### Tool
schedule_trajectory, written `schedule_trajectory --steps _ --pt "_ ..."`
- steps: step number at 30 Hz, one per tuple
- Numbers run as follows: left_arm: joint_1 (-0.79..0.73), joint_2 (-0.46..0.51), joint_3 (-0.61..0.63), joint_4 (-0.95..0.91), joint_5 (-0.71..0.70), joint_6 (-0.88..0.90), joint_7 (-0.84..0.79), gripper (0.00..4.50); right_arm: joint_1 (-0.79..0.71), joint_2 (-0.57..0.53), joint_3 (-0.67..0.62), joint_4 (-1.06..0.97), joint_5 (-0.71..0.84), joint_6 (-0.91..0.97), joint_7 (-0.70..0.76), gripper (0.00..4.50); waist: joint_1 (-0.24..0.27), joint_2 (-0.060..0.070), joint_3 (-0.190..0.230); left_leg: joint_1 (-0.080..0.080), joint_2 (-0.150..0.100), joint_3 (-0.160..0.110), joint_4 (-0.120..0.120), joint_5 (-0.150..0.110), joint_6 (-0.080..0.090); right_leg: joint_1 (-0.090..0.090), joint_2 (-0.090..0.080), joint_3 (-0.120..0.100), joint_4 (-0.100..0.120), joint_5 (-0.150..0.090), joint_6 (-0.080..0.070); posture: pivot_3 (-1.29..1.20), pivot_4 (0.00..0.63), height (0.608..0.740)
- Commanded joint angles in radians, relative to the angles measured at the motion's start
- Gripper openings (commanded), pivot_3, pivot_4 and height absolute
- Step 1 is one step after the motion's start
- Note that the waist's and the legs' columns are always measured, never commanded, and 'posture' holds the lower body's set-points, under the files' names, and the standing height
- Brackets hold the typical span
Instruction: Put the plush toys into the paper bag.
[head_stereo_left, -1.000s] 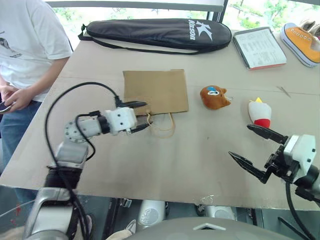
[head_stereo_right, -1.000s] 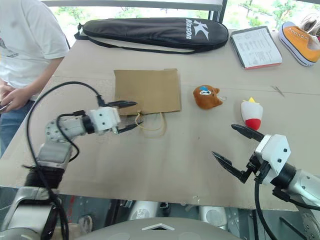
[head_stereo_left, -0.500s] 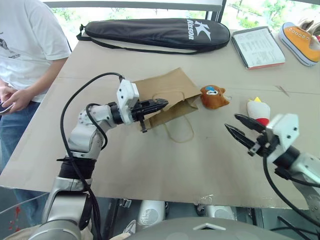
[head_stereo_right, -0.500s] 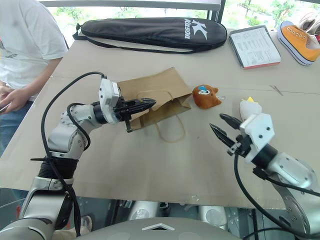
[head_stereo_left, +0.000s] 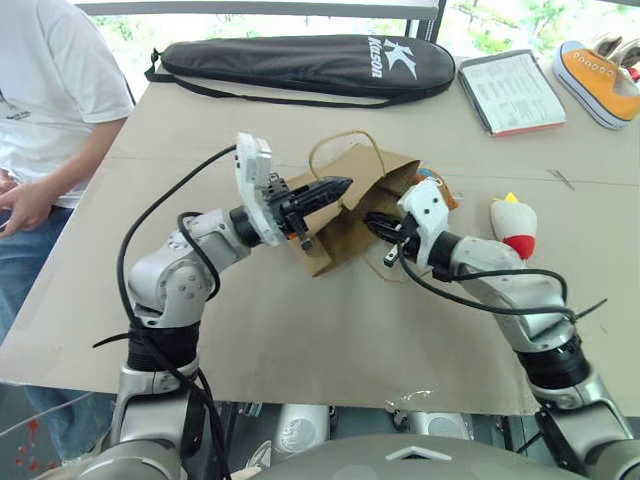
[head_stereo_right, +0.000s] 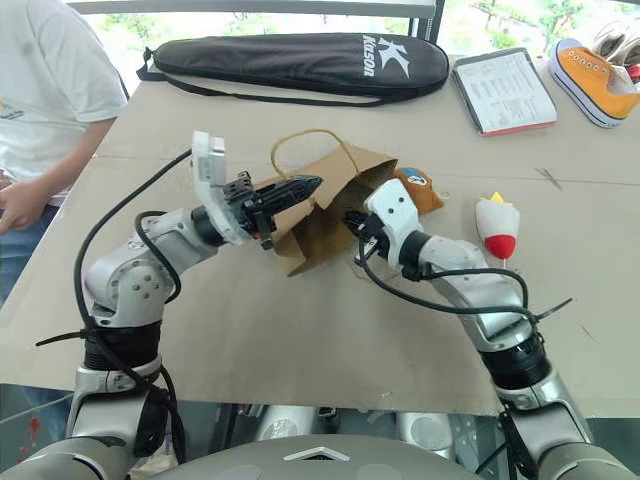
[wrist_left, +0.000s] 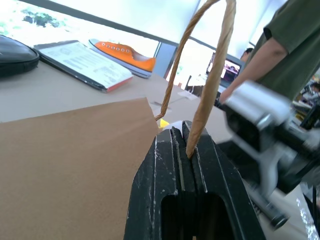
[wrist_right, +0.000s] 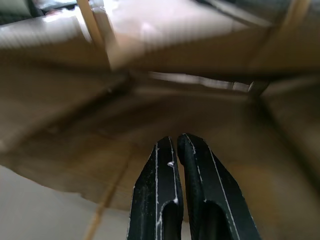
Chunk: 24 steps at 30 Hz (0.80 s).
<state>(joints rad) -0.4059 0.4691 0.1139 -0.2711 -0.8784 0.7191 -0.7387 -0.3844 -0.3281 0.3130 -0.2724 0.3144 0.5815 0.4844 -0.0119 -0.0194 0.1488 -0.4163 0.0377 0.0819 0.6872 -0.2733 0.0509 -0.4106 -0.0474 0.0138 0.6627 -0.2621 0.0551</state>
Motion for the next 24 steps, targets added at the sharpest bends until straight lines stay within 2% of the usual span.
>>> schedule_trajectory --steps 1,10,18,24 --pt "0.022 -0.007 0.041 -0.076 -0.064 0.027 0.04 0.0 -0.039 0.038 0.01 0.068 -0.034 -0.088 0.033 0.05 -0.001 0.0 0.0 0.0 0.0 0.0 0.0 0.0 0.0 0.0 0.0 0.0 0.0 0.0 0.0 0.0 0.15 0.74" --pt "0.047 -0.031 0.097 -0.128 -0.167 0.073 0.16 0.0 -0.096 0.173 0.028 0.285 -0.093 -0.234 0.08 0.05 -0.001 0.0 0.0 0.001 0.0 -0.001 0.0 0.001 -0.002 0.0 0.0 0.0 0.001 0.0 0.0 0.0 0.15 0.74" --pt "0.084 -0.063 0.065 -0.173 -0.179 0.069 0.216 0.0 -0.133 0.316 0.011 0.554 -0.151 -0.36 0.05 0.05 -0.003 0.0 0.0 0.001 0.0 0.0 -0.001 0.002 -0.003 0.0 0.0 0.0 0.001 0.0 0.0 0.0 0.15 0.74" --pt "0.08 -0.068 0.051 -0.176 -0.168 0.059 0.218 0.0 -0.155 0.321 0.083 0.672 -0.267 -0.447 0.082 0.05 -0.005 0.0 0.0 0.002 0.0 -0.001 -0.001 0.002 -0.004 0.0 0.0 0.0 0.001 0.0 0.0 0.0 0.15 0.74"
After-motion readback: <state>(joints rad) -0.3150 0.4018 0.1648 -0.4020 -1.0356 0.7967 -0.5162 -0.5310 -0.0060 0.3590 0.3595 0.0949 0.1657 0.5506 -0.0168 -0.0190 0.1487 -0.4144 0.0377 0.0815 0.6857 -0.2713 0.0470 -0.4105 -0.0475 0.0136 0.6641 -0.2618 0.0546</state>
